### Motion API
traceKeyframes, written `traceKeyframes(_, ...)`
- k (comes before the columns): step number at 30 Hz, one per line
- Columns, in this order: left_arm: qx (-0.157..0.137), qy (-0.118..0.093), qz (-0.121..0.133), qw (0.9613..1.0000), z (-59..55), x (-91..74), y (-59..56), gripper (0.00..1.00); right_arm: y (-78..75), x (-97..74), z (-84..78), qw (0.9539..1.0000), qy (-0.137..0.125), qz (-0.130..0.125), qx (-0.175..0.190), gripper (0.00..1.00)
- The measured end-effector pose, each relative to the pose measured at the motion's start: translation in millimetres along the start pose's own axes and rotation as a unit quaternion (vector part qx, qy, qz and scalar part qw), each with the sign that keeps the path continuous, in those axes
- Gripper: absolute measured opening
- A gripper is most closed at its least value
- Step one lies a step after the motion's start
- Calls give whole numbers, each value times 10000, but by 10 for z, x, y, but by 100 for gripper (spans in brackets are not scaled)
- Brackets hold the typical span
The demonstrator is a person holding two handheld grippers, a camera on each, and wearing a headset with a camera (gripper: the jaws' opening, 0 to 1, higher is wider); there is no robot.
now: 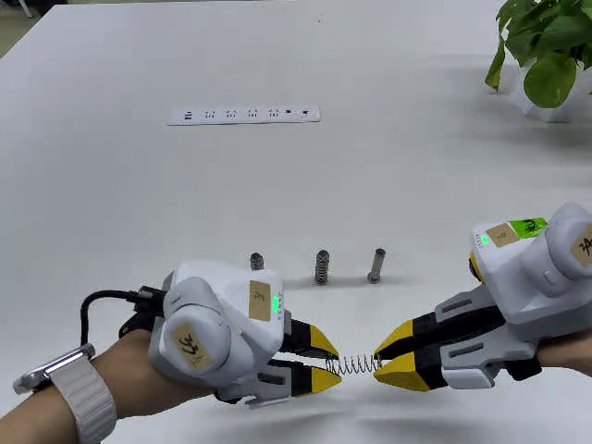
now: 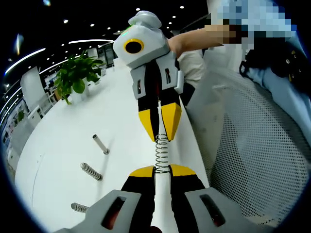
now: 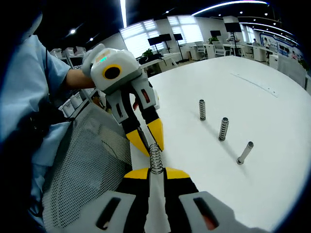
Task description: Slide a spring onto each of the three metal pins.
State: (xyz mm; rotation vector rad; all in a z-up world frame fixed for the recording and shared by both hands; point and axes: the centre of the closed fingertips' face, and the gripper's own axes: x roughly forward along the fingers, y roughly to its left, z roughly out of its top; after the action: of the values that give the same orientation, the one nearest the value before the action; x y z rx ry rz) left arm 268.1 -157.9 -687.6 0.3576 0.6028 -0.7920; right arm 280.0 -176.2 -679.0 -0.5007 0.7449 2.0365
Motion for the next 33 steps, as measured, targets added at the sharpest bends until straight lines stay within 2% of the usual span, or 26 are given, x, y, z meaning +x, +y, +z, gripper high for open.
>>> traceKeyframes(3, -89, -30, 16, 10000, 4, 8, 1, 10, 9, -11, 13, 10000, 30, -46, -43, 12)
traceKeyframes(16, -516, -77, 93, 9986, 42, 85, 21, 10, 52, -57, 216, 9969, 200, -374, -669, 12)
traceKeyframes(23, -641, -140, 145, 9977, 85, 125, 28, 10, 95, -40, 323, 9950, 216, -415, -885, 12)
traceKeyframes(33, -702, -179, 159, 9972, 82, 156, 9, 9, 100, -42, 291, 9926, 461, -418, -1044, 11)
